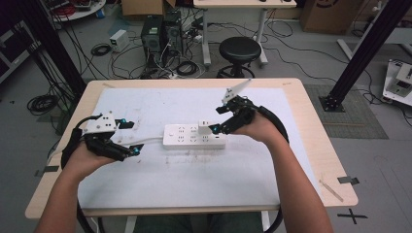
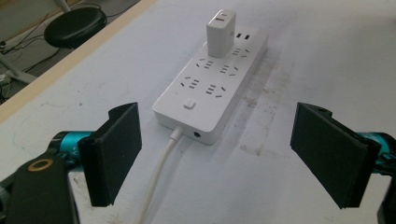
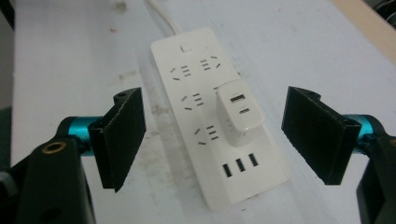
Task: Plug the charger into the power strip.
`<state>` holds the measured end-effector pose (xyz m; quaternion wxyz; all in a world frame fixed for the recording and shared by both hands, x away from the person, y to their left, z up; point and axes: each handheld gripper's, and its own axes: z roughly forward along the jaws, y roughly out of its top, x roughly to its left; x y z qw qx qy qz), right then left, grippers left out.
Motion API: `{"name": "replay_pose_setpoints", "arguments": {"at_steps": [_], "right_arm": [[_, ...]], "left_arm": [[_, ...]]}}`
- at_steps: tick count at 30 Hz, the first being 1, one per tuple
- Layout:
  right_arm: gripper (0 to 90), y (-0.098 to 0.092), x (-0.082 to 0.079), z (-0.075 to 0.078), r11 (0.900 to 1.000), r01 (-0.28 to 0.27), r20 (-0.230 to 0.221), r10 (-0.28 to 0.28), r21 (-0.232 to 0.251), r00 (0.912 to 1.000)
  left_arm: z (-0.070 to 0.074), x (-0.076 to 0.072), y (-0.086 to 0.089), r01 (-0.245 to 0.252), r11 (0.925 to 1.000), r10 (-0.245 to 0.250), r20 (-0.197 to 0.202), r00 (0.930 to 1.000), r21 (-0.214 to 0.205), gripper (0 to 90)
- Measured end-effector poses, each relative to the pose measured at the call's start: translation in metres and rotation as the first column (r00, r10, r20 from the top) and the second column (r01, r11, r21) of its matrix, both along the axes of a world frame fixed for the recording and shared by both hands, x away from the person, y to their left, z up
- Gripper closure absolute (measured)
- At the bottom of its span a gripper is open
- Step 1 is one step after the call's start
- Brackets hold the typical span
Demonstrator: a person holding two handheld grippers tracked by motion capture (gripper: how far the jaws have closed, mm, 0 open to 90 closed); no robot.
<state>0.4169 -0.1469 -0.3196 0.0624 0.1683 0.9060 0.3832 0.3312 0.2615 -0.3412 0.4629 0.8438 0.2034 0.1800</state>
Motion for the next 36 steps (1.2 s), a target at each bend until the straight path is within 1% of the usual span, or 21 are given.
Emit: {"name": "replay_pose_setpoints", "arguments": {"at_steps": [2,4,6,7,9,10,12,13,14,17,18,19,22,24,25,28,30,36], "right_arm": [[19.0,-0.012,-0.013,-0.001,0.9986,0.004,0.02,-0.005,0.053,0.9998],[19.0,-0.023,-0.026,-0.003,0.9951,0.015,0.036,-0.019,0.098,0.9992],[19.0,-0.033,-0.038,-0.006,0.9874,0.033,0.044,-0.04,0.155,0.9982],[19.0,-0.038,-0.044,-0.008,0.984,0.036,0.046,-0.044,0.175,0.9979],[19.0,-0.047,-0.051,-0.015,0.9791,0.034,0.053,-0.046,0.2,0.9976],[19.0,-0.051,-0.054,-0.019,0.9772,0.043,0.054,-0.055,0.208,0.997],[19.0,-0.058,-0.058,-0.028,0.9731,0.062,0.048,-0.074,0.222,0.9961],[19.0,-0.058,-0.058,-0.028,0.9731,0.062,0.048,-0.074,0.222,0.9961],[19.0,-0.067,-0.061,-0.039,0.9641,0.084,0.042,-0.097,0.252,0.9944],[19.0,-0.069,-0.062,-0.043,0.9614,0.097,0.033,-0.109,0.258,0.9935],[19.0,-0.071,-0.062,-0.047,0.96,0.113,0.028,-0.124,0.256,0.9918],[19.0,-0.071,-0.061,-0.047,0.9594,0.116,0.031,-0.128,0.257,0.9913],[19.0,-0.069,-0.061,-0.046,0.9608,0.112,0.035,-0.125,0.253,0.9915],[19.0,-0.067,-0.06,-0.045,0.9638,0.117,0.036,-0.129,0.239,0.9909],[19.0,-0.067,-0.06,-0.045,0.9655,0.117,0.045,-0.13,0.233,0.9904],[19.0,-0.065,-0.059,-0.046,0.9677,0.118,0.043,-0.131,0.223,0.9905],[19.0,-0.065,-0.059,-0.046,0.9688,0.121,0.036,-0.132,0.216,0.9906],[19.0,-0.064,-0.056,-0.046,0.9693,0.124,0.035,-0.134,0.212,0.9903]], "left_arm": [[0.001,0.0,0.001,-0.001,0.9999,0.0,-0.015,0.9999,-0.015,16.5],[0.001,0.0,0.001,0.0,0.9997,0.0,-0.004,1.0,-0.024,16.5],[0.001,0.0,0.002,0.01,0.9986,-0.01,0.005,0.9999,-0.053,16.5],[0.0,-0.002,0.002,0.011,0.9975,-0.01,0.013,0.9999,-0.07,16.5],[-0.002,-0.003,0.004,0.02,0.9951,-0.018,0.014,0.9997,-0.097,16.5],[-0.003,-0.003,0.005,0.021,0.994,-0.019,0.017,0.9997,-0.107,16.5],[-0.007,-0.004,0.006,0.022,0.994,-0.021,0.01,0.9997,-0.107,16.5],[-0.007,-0.004,0.006,0.022,0.994,-0.021,0.01,0.9997,-0.107,16.5],[-0.011,-0.004,0.006,0.019,0.9944,-0.019,0.002,0.9998,-0.104,16.5],[-0.013,-0.003,0.005,0.021,0.9952,-0.022,-0.001,0.9998,-0.095,16.5],[-0.014,-0.004,0.003,0.025,0.9954,-0.025,-0.001,0.9997,-0.092,16.5],[-0.014,-0.005,0.002,0.027,0.9952,-0.027,0.0,0.9996,-0.094,16.5],[-0.012,-0.005,0.0,0.034,0.9957,-0.034,0.002,0.9994,-0.086,16.5],[-0.012,-0.006,-0.001,0.036,0.9955,-0.036,0.006,0.9993,-0.088,16.5],[-0.012,-0.006,-0.002,0.037,0.9954,-0.037,0.006,0.9993,-0.088,16.5],[-0.012,-0.007,-0.002,0.04,0.9952,-0.04,0.008,0.9992,-0.089,16.5],[-0.013,-0.007,-0.002,0.04,0.9951,-0.04,0.006,0.9992,-0.09,16.5],[-0.015,-0.004,-0.002,0.038,0.9954,-0.038,0.001,0.9993,-0.088,16.5]]}}
